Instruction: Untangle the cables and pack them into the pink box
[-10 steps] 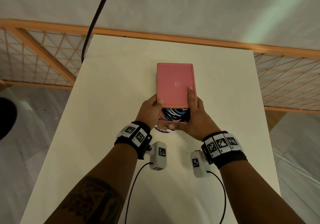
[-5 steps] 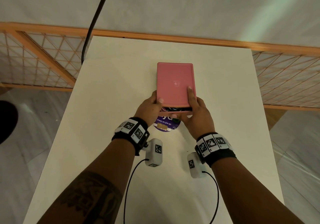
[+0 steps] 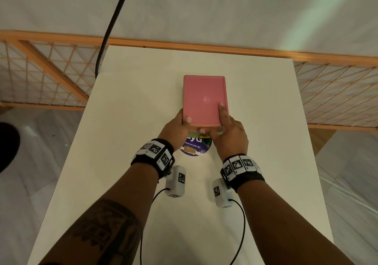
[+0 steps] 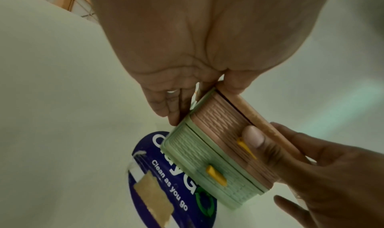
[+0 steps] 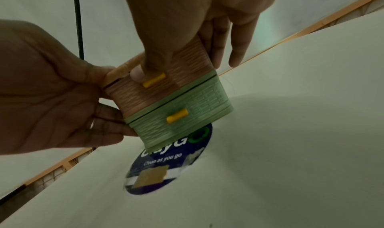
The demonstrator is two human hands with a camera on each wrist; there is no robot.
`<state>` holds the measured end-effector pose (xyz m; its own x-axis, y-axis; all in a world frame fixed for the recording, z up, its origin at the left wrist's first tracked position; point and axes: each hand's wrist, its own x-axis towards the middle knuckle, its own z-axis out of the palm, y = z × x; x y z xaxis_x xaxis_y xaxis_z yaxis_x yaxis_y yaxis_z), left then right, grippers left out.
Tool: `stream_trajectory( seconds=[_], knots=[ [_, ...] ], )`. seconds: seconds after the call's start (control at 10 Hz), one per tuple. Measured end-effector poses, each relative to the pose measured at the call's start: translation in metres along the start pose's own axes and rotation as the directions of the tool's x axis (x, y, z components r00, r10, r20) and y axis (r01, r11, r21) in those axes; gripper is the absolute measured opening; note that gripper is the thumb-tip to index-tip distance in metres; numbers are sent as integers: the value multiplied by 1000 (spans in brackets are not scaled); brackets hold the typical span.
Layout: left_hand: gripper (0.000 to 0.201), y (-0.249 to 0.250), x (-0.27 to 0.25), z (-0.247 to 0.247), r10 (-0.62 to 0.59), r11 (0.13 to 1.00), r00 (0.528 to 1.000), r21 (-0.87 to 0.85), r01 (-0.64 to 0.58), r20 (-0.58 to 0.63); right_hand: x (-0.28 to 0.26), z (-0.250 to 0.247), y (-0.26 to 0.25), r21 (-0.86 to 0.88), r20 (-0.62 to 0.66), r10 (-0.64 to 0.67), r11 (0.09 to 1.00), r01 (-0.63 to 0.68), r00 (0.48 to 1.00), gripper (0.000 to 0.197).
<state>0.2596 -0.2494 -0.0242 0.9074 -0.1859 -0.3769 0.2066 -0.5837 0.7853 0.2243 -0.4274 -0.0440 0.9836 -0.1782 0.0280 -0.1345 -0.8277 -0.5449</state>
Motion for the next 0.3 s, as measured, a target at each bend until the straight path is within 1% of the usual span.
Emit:
stream_trajectory(
  seconds=[0.1,0.2,0.3],
  knots=[
    [48,2,-3,1,-11,999,1000,-31,12,2,3,-9,-2,34,100,-10,999,7,995,98],
    [56,1,2,-2,-15,998,999,-63,17,34,4,-25,2,153,202,-34,988,2,979,106],
    [79,-5,-3,-3,-104,990,994,-98,105,21,-16,-49,14,359,267,73,918,-169,961,113]
  ],
)
